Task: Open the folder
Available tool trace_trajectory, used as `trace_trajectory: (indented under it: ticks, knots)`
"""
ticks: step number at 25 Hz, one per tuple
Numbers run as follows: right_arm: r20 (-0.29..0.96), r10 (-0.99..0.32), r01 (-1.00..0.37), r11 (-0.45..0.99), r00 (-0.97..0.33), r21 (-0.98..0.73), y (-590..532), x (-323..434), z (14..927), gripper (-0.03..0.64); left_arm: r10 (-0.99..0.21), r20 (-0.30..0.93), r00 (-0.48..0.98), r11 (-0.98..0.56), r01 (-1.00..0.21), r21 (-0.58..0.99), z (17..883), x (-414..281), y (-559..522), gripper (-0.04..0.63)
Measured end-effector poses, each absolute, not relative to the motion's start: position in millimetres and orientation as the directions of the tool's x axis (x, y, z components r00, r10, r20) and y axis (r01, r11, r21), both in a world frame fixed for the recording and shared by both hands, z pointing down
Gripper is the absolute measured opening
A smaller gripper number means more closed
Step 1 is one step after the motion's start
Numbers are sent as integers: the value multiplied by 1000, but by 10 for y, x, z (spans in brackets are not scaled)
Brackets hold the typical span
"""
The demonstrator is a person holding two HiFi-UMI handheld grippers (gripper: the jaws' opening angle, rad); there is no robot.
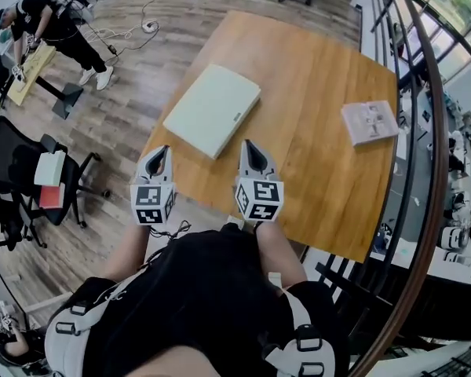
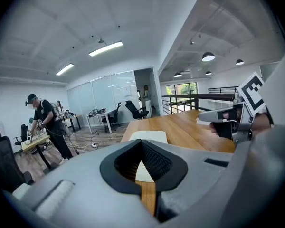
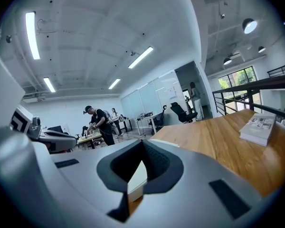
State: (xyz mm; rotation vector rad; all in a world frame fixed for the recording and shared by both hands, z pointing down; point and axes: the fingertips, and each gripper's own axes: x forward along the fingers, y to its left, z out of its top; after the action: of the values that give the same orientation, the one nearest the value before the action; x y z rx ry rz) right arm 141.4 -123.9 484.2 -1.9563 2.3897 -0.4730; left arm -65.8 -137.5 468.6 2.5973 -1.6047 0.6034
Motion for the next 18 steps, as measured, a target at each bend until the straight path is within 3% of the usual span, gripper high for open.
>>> trace_trajectory:
  ticks: [10,18]
  knots:
    - [252,-945,-950,135,-209,-283,-1839,1688,5151,5,-834,437,337,-450,-873,-186,4997,-716,-1927,0]
    - [321,-939,-957,25,-121,-290,-2166,1777,5448,5,-789,423,446,-580,-768,-273,5124,-621,-2362,0]
